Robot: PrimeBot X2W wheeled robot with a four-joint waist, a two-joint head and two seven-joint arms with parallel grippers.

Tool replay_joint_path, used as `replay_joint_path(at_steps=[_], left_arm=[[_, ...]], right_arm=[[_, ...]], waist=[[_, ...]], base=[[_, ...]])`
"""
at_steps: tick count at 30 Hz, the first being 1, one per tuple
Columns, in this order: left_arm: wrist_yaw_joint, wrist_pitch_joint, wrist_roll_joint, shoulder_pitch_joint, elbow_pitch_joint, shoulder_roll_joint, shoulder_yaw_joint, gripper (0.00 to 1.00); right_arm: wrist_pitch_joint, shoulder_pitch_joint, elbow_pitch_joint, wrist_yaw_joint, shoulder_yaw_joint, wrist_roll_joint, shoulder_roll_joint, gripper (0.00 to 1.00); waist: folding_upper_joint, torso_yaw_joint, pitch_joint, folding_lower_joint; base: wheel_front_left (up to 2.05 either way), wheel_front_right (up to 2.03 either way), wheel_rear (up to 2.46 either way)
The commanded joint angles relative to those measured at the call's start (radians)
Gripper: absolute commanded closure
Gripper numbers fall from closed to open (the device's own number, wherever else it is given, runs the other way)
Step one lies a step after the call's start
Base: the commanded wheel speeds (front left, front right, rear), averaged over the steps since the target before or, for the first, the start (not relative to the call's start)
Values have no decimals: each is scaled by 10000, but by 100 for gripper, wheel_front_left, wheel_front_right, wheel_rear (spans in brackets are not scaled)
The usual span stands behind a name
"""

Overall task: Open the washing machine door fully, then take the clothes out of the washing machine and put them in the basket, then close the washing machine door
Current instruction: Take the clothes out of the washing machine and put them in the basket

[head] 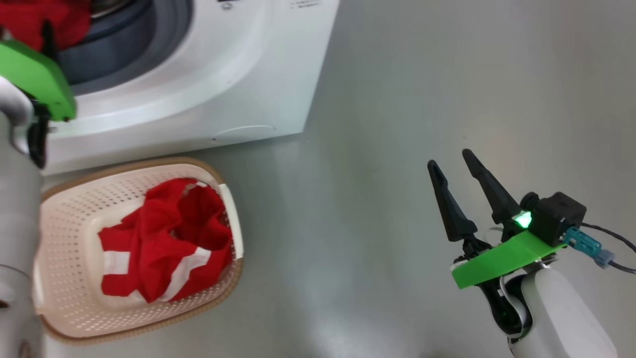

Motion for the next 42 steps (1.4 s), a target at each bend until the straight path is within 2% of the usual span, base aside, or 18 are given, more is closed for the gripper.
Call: replay_joint_path(at_steps=[1, 7, 19, 26, 27, 28, 29, 42], left_arm=[[168, 44, 174, -343, -16, 675, -3, 0], [162, 134, 144, -662, 239, 1079, -39, 0], [489, 324, 149, -1163, 475, 1807, -190, 0], [290, 321, 2, -1208, 527, 1926, -237, 1], [259, 317, 4, -1209, 532, 1921, -270, 29], [226, 273, -18, -1214, 536, 1909, -281, 83], [188, 216, -38, -1214, 539, 1885, -297, 100], [-294, -1294, -716, -732, 561, 1204, -183, 100]], right_arm=[[-120, -88, -219, 16, 298, 102, 40, 0], [-120, -231, -186, 16, 355, 159, 51, 0], [-120, -459, -286, 16, 477, 78, 125, 0], [-120, -547, -287, 16, 480, 103, 162, 0], [-120, -563, -290, 16, 469, 106, 164, 0], [-120, -577, -294, 16, 452, 108, 167, 0], [-120, -590, -294, 16, 435, 109, 168, 0], [-120, -505, -208, 16, 160, 61, 86, 0]], waist=[[0, -397, 358, 0], [0, -642, 610, 0], [0, -936, 1105, 0], [0, -978, 1174, 0], [0, -975, 1180, 0], [0, -968, 1185, 0], [0, -960, 1185, 0], [0, -589, 500, 0]], base=[[0, 0, 0], [0, 0, 0], [0, 0, 0], [0, 0, 0], [0, 0, 0], [0, 0, 0], [0, 0, 0], [0, 0, 0]])
